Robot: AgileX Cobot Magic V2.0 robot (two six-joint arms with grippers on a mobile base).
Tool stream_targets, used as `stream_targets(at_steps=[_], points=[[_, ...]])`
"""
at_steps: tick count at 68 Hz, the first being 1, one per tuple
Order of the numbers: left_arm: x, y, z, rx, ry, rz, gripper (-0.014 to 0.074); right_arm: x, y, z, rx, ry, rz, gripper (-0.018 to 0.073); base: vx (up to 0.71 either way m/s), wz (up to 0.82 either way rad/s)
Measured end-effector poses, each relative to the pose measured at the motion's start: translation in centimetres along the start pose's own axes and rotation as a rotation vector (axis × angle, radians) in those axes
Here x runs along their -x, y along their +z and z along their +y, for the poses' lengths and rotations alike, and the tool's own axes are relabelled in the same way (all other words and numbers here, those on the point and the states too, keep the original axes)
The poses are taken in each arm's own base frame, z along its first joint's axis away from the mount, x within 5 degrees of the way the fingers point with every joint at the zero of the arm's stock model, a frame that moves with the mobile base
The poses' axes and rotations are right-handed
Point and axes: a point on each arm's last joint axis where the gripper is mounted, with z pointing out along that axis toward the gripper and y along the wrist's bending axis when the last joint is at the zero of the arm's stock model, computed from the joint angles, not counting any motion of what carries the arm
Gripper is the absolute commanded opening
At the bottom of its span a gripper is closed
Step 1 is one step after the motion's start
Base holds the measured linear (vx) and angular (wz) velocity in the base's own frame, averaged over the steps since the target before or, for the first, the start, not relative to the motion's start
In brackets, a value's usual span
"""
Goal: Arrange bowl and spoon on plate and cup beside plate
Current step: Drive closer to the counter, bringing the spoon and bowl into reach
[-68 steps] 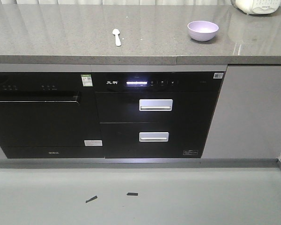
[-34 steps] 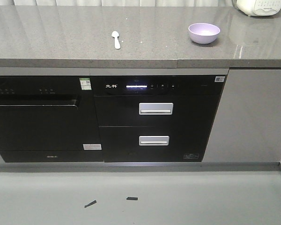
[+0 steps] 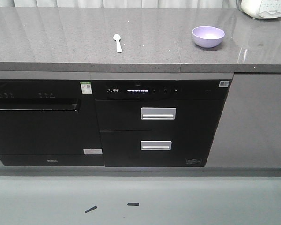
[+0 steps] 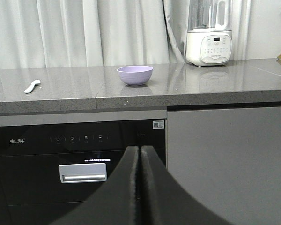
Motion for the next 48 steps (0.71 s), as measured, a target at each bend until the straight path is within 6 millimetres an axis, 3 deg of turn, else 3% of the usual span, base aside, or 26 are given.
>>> stream_targets(at_steps=[48], points=[[0.0,0.0,0.0,0.0,0.0,0.0,-0.0006,0.0,0.0,0.0,0.0,0.0,0.0,-0.0005,0.07,0.03]])
